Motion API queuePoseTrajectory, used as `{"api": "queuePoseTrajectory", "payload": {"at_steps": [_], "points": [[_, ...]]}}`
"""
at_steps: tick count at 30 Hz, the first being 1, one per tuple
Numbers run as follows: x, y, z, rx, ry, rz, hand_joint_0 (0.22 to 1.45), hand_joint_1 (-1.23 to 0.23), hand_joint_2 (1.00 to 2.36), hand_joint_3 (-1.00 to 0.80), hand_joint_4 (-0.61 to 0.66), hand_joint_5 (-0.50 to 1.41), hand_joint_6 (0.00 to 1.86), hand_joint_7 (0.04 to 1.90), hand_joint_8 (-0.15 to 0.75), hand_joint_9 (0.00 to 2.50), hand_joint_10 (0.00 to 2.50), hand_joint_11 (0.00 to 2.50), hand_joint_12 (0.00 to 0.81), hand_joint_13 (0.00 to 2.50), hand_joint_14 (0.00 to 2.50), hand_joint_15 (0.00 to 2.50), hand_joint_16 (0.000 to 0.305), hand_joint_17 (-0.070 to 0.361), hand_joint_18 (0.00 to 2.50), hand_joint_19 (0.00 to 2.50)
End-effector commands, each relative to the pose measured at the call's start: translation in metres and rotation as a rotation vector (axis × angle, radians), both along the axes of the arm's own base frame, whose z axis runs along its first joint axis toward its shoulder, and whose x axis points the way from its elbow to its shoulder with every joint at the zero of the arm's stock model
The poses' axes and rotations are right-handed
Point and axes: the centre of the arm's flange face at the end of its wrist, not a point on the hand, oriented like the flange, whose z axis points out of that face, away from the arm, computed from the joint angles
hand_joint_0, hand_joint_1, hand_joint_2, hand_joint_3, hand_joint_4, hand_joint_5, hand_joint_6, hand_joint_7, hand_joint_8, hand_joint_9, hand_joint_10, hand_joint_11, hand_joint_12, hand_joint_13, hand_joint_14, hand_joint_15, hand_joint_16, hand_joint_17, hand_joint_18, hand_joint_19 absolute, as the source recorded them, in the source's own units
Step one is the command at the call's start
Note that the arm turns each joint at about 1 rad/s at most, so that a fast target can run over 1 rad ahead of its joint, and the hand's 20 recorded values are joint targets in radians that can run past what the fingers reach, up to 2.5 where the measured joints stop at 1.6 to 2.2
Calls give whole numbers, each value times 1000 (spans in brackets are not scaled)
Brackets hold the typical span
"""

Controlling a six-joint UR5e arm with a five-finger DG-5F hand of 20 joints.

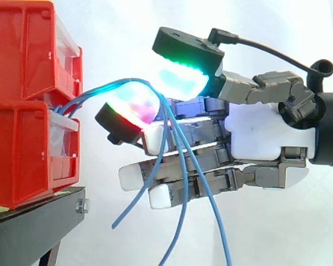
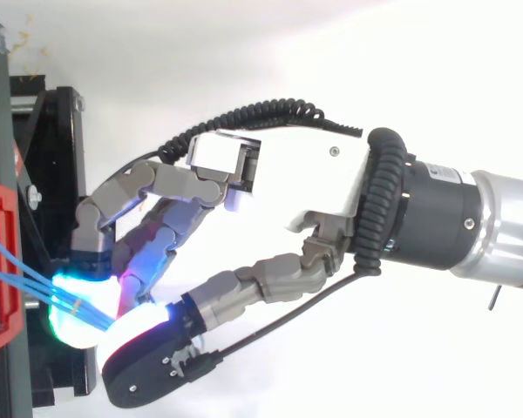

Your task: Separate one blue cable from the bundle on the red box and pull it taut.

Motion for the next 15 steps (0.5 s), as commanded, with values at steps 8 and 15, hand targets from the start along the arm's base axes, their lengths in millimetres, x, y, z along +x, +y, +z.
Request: {"api": "queuePoseTrajectory", "payload": {"at_steps": [8,15], "points": [[0,0,0,-1,3,3,594,-570,1007,-438,65,-66,893,1018,212,1224,18,406,319,886,17,383,51,115,649,657],[-4,-6,-13,-12,62,-3,597,-707,1014,-329,84,-89,902,964,221,1152,17,412,324,867,17,393,52,116,639,665]]}}
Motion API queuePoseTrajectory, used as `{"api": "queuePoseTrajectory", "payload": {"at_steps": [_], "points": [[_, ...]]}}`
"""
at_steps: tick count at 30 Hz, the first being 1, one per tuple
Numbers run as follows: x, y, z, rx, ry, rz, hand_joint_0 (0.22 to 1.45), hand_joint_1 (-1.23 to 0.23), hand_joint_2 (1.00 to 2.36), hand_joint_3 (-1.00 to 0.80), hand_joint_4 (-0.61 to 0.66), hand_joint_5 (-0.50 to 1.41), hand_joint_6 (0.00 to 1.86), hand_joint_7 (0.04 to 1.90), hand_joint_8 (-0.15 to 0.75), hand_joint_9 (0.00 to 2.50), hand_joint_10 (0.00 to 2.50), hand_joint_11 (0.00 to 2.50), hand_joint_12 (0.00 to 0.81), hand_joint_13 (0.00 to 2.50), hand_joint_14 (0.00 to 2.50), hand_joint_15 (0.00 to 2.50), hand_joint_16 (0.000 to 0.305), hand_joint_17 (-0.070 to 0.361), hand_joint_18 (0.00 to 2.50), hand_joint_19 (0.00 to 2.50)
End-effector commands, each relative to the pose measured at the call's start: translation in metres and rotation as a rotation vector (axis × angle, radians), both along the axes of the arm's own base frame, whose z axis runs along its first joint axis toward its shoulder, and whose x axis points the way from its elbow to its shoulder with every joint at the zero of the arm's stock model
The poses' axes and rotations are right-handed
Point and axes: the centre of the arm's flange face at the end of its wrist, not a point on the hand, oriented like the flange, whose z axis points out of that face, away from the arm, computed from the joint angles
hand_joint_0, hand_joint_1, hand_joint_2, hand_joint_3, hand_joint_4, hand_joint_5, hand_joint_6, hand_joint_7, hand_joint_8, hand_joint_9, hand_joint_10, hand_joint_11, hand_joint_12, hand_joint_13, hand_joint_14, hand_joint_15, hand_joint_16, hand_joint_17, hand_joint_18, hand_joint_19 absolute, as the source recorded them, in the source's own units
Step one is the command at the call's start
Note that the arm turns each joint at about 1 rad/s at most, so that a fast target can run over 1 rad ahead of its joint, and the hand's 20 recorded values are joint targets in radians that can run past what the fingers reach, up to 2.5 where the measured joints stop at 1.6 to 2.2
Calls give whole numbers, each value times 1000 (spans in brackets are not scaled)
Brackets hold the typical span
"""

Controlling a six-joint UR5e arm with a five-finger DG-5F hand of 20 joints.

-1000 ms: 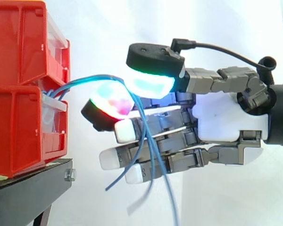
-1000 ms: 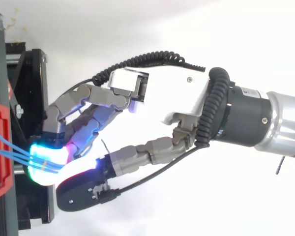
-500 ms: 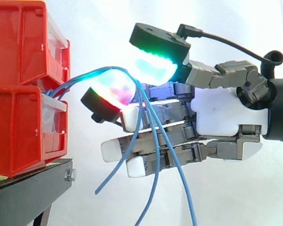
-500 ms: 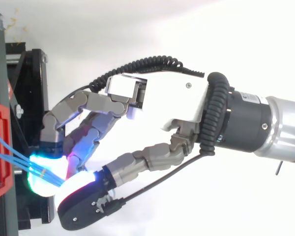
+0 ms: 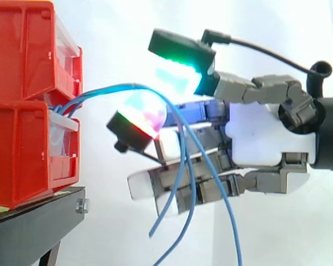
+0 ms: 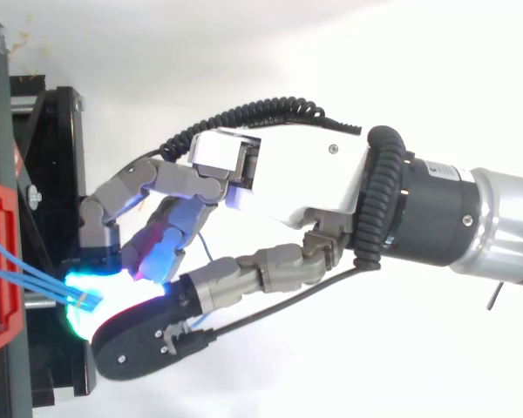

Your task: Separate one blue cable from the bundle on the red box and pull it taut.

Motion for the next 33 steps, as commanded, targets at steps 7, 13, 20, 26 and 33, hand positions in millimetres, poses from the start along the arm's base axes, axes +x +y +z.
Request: {"api": "queuePoseTrajectory", "payload": {"at_steps": [7,13,20,26,33], "points": [[-5,0,-26,17,96,-2,600,-753,1010,-387,99,-104,894,901,215,1116,18,416,319,845,17,388,52,118,618,665],[13,-1,-48,86,88,-9,637,-800,1017,-295,49,-126,925,856,215,1048,18,452,316,823,18,380,52,118,611,647],[14,-2,-47,69,85,-14,791,-846,1017,-291,-252,-160,977,960,194,987,19,459,301,798,16,379,50,114,585,660],[15,-1,-45,69,80,-9,847,-864,1000,-500,-378,-144,971,1134,161,1078,17,463,289,853,18,383,48,108,613,662],[15,-4,-34,79,83,-7,772,-923,1000,-500,-327,-109,954,1049,166,1134,19,451,286,920,17,384,47,105,689,606]]}}
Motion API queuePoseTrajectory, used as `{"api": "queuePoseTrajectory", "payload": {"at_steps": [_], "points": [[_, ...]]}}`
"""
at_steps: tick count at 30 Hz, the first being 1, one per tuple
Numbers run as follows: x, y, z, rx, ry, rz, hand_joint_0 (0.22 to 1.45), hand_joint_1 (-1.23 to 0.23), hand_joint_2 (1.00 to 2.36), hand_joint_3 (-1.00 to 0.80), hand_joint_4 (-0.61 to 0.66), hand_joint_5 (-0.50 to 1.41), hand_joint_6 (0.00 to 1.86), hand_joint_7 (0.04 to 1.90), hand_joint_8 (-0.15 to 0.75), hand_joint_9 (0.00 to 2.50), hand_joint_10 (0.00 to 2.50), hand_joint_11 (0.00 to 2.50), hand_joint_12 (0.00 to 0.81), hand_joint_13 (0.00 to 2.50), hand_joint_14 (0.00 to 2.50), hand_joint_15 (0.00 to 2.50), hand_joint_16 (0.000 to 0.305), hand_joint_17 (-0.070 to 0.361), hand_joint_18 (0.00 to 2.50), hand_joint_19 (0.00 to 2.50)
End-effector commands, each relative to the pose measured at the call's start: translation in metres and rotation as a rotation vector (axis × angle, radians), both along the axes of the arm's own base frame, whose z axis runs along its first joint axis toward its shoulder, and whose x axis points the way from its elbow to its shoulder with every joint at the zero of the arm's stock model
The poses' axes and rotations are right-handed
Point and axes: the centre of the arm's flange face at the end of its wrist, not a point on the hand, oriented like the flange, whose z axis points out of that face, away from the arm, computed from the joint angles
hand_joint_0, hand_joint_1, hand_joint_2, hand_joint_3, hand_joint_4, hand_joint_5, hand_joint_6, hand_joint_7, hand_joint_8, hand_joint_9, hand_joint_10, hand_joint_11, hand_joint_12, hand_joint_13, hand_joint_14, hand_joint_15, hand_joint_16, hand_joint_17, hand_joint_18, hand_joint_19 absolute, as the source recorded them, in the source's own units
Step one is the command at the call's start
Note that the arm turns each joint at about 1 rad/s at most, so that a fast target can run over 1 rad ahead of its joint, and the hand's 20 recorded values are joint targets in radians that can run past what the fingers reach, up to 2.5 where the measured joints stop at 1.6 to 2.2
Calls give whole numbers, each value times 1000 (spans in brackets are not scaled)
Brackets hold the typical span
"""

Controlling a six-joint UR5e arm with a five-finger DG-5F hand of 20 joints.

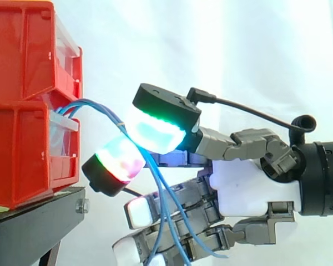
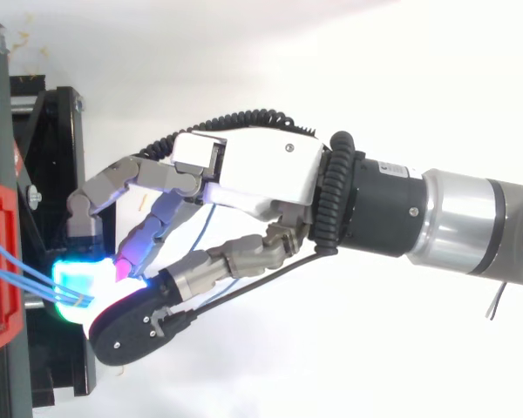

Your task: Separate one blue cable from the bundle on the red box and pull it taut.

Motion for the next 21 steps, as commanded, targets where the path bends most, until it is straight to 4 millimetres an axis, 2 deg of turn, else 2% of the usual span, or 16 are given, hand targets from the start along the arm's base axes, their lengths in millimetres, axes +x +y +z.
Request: {"api": "queuePoseTrajectory", "payload": {"at_steps": [1,2,6,13,16,18,21], "points": [[-2,-1,3,3,14,2,751,-927,1000,-500,-313,-101,949,1023,166,1142,18,446,287,924,17,387,47,105,690,605],[-3,-2,2,4,22,2,735,-933,1000,-500,-294,-97,947,972,164,1149,20,452,286,925,17,387,47,105,692,614],[-5,-2,2,8,39,5,674,-937,1000,-500,-232,-83,929,954,160,1155,18,445,288,930,18,392,46,104,692,622],[-12,-4,10,35,76,4,591,-938,1000,-500,-215,-62,900,933,156,1184,17,414,283,962,18,401,46,103,697,637],[-17,-6,19,35,93,2,640,-917,1000,-500,-246,-60,896,978,156,1200,17,425,279,962,18,407,45,101,711,638],[-21,-7,28,31,106,2,689,-916,1000,-500,-224,-74,907,950,164,1189,19,431,282,968,18,402,45,101,718,637],[-24,-9,34,31,117,0,736,-921,1003,-472,-228,-90,920,1006,172,1137,17,424,294,964,19,401,46,104,724,631]]}}
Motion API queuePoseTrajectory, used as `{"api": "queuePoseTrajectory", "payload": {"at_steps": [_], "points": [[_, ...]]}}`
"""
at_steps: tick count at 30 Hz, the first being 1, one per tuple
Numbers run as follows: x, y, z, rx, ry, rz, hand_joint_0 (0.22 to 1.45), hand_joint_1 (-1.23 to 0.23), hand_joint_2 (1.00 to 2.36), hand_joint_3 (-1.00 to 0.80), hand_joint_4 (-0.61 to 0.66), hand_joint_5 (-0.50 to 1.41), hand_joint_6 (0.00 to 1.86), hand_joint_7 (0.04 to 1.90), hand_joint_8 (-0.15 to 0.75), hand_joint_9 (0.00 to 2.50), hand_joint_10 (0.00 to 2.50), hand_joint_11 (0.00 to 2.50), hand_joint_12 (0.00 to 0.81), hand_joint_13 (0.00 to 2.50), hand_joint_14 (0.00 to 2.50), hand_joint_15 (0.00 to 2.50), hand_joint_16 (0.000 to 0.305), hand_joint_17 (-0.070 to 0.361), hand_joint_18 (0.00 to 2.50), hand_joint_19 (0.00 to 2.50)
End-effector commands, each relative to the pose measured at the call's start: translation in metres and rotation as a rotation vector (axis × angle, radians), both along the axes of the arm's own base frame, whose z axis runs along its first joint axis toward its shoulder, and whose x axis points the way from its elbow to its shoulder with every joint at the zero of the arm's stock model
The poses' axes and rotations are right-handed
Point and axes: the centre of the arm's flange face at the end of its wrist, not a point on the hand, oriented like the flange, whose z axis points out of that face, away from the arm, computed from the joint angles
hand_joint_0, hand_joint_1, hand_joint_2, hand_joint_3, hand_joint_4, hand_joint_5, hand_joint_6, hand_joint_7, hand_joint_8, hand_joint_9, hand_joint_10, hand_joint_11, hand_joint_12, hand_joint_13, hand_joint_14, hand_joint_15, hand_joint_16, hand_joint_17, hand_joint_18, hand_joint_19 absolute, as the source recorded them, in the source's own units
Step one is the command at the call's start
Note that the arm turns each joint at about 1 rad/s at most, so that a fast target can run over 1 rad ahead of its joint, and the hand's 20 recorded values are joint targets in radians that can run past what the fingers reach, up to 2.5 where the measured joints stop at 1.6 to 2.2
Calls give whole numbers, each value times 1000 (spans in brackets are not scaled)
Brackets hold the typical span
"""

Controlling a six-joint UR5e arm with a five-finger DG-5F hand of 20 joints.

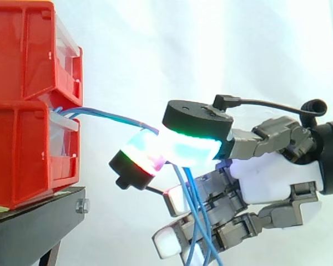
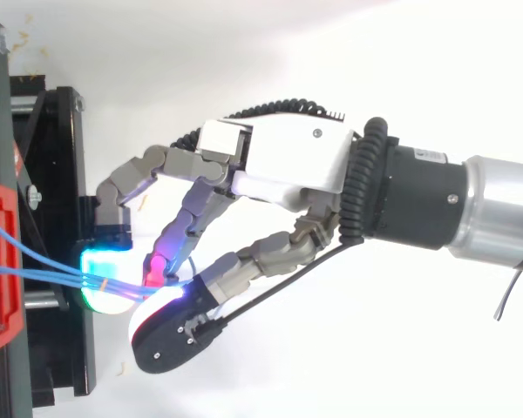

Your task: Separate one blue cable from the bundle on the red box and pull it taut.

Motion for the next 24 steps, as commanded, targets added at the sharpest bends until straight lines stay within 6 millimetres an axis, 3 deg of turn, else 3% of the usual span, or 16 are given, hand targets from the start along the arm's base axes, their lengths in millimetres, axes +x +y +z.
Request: {"api": "queuePoseTrajectory", "payload": {"at_steps": [1,4,8,15,18,22,24], "points": [[-4,-1,7,-1,13,-1,742,-918,1001,-480,-229,-95,928,985,176,1121,19,417,296,960,19,407,46,104,725,630],[-8,-2,12,-5,32,-1,727,-919,1000,-500,-210,-115,935,927,174,1087,17,432,296,946,18,411,47,106,716,628],[-12,-4,17,-7,46,-2,609,-927,1000,-500,-27,-124,914,808,176,1074,20,465,300,939,19,428,49,109,707,646],[-17,-5,30,-14,56,-5,466,-925,1000,-500,21,-116,904,782,210,1112,18,452,329,967,17,414,56,125,763,639],[-17,-6,32,-13,53,-3,466,-840,1000,-500,23,-115,899,780,214,1123,18,454,332,972,19,410,56,126,766,639],[-17,-8,34,-13,54,-6,570,-643,1000,-500,-3,-118,892,848,195,1114,17,458,311,954,18,422,51,114,732,678],[-16,-9,37,-13,54,-8,598,-632,1000,-500,-17,-118,898,863,201,1115,20,467,315,950,20,428,50,114,724,689]]}}
